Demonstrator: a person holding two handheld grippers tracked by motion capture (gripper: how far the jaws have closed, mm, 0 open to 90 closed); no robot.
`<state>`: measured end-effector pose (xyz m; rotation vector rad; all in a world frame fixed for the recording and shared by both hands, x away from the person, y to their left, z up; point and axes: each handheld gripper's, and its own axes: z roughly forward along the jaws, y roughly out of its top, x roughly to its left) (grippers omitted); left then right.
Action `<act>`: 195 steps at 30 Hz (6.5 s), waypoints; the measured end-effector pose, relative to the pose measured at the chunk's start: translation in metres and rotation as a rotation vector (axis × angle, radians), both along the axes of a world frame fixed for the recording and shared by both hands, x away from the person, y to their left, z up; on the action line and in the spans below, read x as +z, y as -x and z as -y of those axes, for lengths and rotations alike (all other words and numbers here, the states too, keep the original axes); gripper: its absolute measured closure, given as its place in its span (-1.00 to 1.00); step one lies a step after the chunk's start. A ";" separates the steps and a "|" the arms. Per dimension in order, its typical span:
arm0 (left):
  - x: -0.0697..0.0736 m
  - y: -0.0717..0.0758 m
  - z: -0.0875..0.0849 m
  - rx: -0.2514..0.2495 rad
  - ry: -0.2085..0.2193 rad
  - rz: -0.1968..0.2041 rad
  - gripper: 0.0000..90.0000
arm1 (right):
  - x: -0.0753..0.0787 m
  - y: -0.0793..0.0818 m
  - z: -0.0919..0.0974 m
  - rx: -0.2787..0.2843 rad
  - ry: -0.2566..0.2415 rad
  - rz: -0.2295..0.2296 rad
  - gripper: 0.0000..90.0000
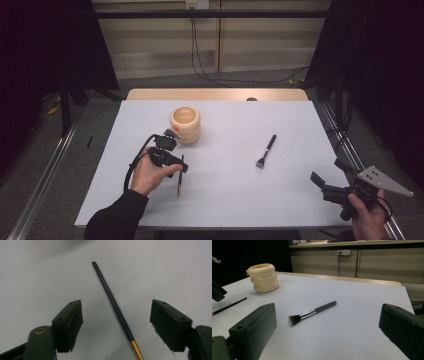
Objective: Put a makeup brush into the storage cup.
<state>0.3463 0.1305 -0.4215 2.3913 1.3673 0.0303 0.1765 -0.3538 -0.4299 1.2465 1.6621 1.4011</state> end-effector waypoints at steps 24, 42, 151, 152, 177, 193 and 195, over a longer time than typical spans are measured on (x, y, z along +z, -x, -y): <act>-0.022 0.001 0.006 0.027 -0.058 -0.107 0.33 | 0.000 0.001 -0.001 0.016 -0.002 -0.005 -0.97; -0.022 0.004 0.004 0.004 -0.120 -0.089 0.70 | -0.001 0.001 -0.001 0.018 0.001 -0.009 -0.97; 0.052 0.078 0.002 -0.338 0.654 0.626 0.86 | 0.003 -0.002 -0.025 0.175 -0.013 0.058 -0.89; 0.052 0.078 0.004 -0.341 0.664 0.626 0.86 | 0.003 -0.003 -0.026 0.180 -0.017 0.055 -0.86; 0.048 0.074 0.027 -0.388 0.661 0.579 0.86 | 0.029 -0.048 -0.085 0.474 -0.033 0.004 -0.76; 0.044 0.080 0.027 -0.438 0.666 0.545 0.86 | 0.043 -0.081 -0.124 0.589 -0.065 -0.001 -0.90; 0.044 0.080 0.028 -0.440 0.653 0.551 0.86 | 0.043 -0.079 -0.126 0.593 -0.040 0.008 -0.89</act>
